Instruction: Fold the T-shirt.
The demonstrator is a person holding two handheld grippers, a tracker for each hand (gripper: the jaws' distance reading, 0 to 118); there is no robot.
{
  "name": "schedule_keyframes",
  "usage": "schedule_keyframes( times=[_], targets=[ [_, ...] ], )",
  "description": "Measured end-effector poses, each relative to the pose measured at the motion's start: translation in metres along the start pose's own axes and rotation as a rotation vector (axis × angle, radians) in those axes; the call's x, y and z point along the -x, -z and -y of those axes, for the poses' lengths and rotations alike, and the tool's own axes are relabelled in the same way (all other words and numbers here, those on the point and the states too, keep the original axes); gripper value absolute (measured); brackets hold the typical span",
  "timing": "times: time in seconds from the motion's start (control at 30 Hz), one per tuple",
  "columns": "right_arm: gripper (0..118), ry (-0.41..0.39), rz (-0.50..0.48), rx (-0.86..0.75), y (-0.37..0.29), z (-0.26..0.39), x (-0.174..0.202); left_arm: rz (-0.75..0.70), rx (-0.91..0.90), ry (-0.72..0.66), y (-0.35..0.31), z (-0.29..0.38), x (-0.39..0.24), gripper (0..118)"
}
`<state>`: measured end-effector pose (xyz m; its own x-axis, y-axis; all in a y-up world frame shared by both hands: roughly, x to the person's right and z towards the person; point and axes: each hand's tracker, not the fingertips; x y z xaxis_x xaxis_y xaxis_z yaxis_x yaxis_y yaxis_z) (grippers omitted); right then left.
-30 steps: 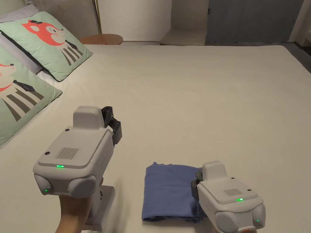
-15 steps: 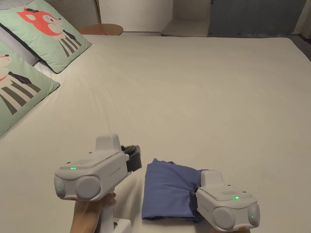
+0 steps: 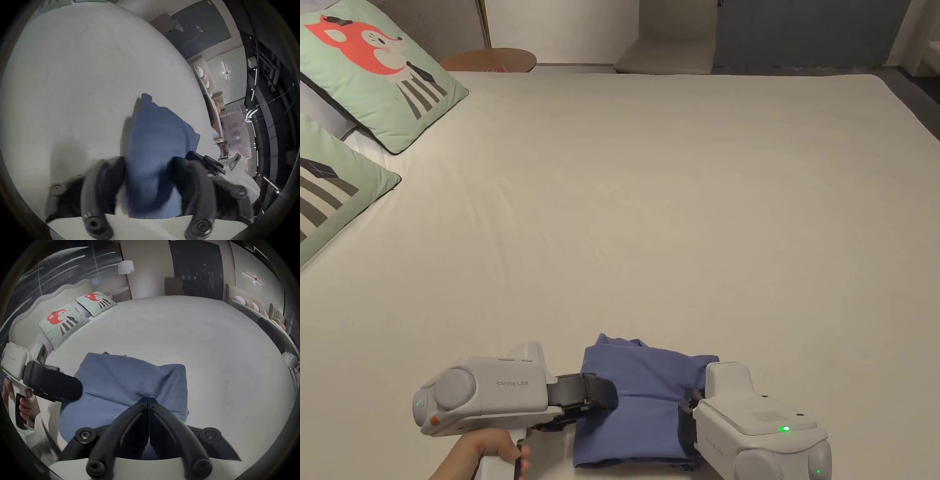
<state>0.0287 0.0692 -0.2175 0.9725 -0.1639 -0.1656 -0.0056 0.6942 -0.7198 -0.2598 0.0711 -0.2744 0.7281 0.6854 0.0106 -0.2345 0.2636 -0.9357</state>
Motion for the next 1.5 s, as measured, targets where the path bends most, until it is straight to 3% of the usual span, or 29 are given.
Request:
schedule_keyframes(
  times=[0.03, 0.1, 0.17, 0.2, 0.47, 0.57, 0.77, 1.2, 1.3, 1.37, 1.4, 1.5],
  targets=[
    [0, 0.003, -0.001, -0.005, 0.000, 0.001, 0.000, 0.017, 0.006, -0.006, 0.001, 0.001, 0.000, 52],
    [0, 0.008, -0.004, -0.021, -0.002, 0.004, -0.001, 0.014, -0.005, 0.006, -0.001, 0.005, -0.007, 50],
    [0, 0.019, -0.011, -0.038, -0.005, 0.006, -0.001, 0.041, -0.006, 0.010, -0.001, 0.006, -0.006, 24],
    [0, 0.018, -0.014, -0.044, -0.007, 0.006, -0.001, 0.065, -0.013, 0.000, -0.002, 0.007, -0.006, 17],
    [0, -0.031, 0.028, -0.208, -0.035, -0.013, 0.023, 0.041, 0.003, 0.156, -0.029, -0.020, -0.018, 15],
    [0, -0.069, 0.018, -0.268, -0.044, -0.035, 0.039, -0.050, -0.017, 0.251, -0.055, -0.042, -0.009, 15],
    [0, -0.092, -0.002, -0.355, -0.053, -0.075, 0.074, -0.187, -0.049, 0.299, -0.122, -0.097, 0.054, 15],
    [1, -0.135, -0.022, -0.383, -0.005, -0.117, 0.126, -0.589, -0.146, 0.216, -0.258, -0.183, 0.215, 15],
    [1, -0.149, -0.020, -0.364, 0.003, -0.118, 0.128, -0.603, -0.162, 0.167, -0.268, -0.199, 0.244, 15],
    [1, -0.160, -0.021, -0.357, 0.006, -0.115, 0.127, -0.608, -0.163, 0.158, -0.268, -0.202, 0.251, 23],
    [1, -0.161, -0.019, -0.351, 0.007, -0.116, 0.125, -0.626, -0.168, 0.159, -0.265, -0.202, 0.251, 33],
    [1, -0.161, -0.017, -0.343, 0.003, -0.114, 0.124, -0.683, -0.185, 0.196, -0.260, -0.198, 0.240, 95]
  ],
)
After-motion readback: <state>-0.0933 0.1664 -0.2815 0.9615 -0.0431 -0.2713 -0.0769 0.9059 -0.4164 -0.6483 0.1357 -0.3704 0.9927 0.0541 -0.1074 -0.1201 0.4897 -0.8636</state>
